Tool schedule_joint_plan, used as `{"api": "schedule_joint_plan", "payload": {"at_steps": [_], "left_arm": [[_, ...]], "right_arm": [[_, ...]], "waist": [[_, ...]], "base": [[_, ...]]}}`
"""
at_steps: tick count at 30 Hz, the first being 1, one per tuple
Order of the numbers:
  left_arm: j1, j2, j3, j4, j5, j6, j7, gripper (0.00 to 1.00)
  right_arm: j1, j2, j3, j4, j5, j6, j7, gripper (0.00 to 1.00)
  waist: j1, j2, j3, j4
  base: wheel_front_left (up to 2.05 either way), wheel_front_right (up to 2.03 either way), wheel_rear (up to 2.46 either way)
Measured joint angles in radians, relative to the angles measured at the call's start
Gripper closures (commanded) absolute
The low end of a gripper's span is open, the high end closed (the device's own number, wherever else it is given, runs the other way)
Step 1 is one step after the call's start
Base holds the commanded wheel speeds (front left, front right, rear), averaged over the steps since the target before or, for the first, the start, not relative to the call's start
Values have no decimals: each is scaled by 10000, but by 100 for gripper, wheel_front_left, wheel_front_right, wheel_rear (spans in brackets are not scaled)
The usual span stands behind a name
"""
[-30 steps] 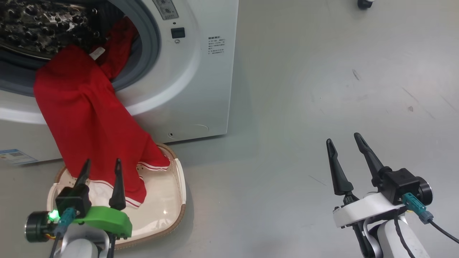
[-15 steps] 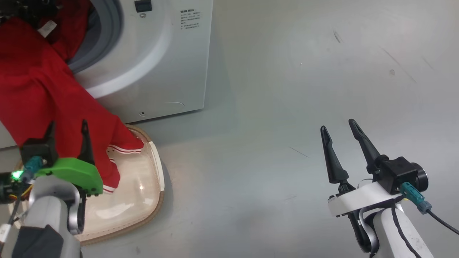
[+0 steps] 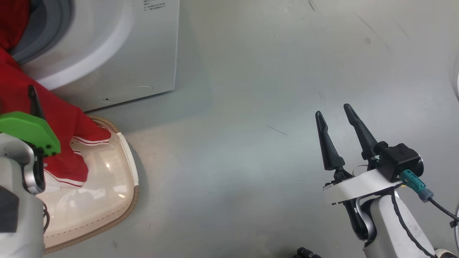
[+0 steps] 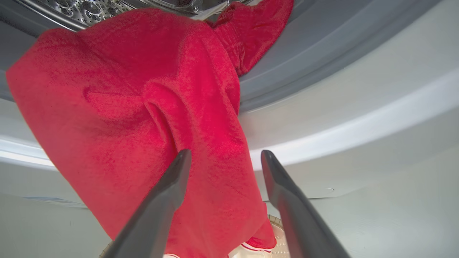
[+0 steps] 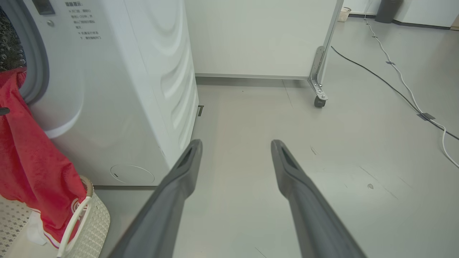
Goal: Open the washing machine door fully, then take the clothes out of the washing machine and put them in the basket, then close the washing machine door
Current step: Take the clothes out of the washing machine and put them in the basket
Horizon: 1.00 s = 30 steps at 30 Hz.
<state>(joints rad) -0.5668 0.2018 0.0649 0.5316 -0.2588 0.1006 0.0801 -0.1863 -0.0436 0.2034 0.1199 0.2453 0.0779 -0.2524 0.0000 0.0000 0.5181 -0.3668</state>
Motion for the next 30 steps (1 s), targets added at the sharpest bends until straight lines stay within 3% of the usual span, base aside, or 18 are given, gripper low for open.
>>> {"api": "schedule_joint_plan", "payload": {"at_steps": [14,30], "left_arm": [[-1210,104,1081,1223,-215,178,422,0],[-2129,320,1611,2247,107,182,339,0]], "right_arm": [[-289,23,234,-69,295,-102,0,0],[-426,27,374,-61,458,-284,0,0]], "waist": [[0,0,545,-353],[0,0,709,-411]], "base": [[0,0,0],[0,0,0]]}}
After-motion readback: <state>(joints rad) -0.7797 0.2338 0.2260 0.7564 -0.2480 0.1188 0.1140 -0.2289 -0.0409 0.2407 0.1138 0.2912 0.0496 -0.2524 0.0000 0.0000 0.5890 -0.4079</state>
